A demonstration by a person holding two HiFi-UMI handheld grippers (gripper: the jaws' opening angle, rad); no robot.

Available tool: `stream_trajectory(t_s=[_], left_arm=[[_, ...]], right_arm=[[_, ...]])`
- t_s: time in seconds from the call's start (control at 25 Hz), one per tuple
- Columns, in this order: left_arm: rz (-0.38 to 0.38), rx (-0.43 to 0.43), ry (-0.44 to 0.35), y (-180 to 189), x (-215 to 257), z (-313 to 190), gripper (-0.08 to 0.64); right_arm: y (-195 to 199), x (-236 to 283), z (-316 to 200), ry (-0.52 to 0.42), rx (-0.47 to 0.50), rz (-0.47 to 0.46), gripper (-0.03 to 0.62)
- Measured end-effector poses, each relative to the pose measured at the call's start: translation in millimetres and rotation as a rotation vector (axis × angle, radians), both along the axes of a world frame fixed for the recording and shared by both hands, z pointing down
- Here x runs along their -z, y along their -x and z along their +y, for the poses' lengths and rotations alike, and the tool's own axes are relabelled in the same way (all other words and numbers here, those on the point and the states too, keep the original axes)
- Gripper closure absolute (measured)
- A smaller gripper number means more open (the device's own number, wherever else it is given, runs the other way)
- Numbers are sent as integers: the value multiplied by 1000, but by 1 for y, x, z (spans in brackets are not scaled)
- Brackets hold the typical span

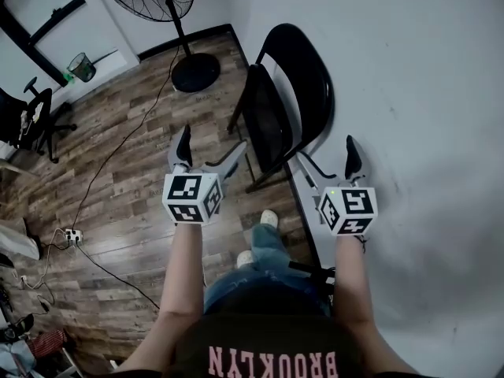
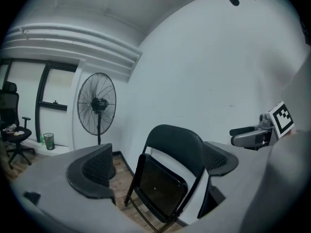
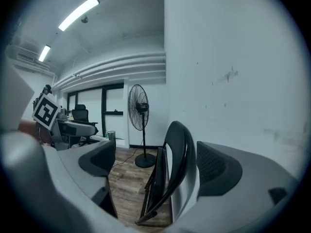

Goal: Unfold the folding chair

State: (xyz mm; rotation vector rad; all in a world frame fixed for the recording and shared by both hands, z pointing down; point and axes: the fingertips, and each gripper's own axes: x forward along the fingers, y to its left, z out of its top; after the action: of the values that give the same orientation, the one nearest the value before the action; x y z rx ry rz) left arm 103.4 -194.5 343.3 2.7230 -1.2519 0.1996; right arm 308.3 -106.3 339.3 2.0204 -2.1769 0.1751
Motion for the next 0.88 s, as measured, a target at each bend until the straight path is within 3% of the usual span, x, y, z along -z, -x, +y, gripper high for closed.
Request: stream_trajectory(t_s=[0.36,0.72,0.88], left_arm=[[-26,53,89,-21,-26,-54,-9],[-66,41,187,-50,-64,-90,-9],[-39,17,260,-74,-93,-107,-9]], right_arm=[[-54,-65,-71,160,-179,-195,101],[-65,-94,-114,220,-217,-262,150],[-64,-100,-117,219,-194,-280,187]])
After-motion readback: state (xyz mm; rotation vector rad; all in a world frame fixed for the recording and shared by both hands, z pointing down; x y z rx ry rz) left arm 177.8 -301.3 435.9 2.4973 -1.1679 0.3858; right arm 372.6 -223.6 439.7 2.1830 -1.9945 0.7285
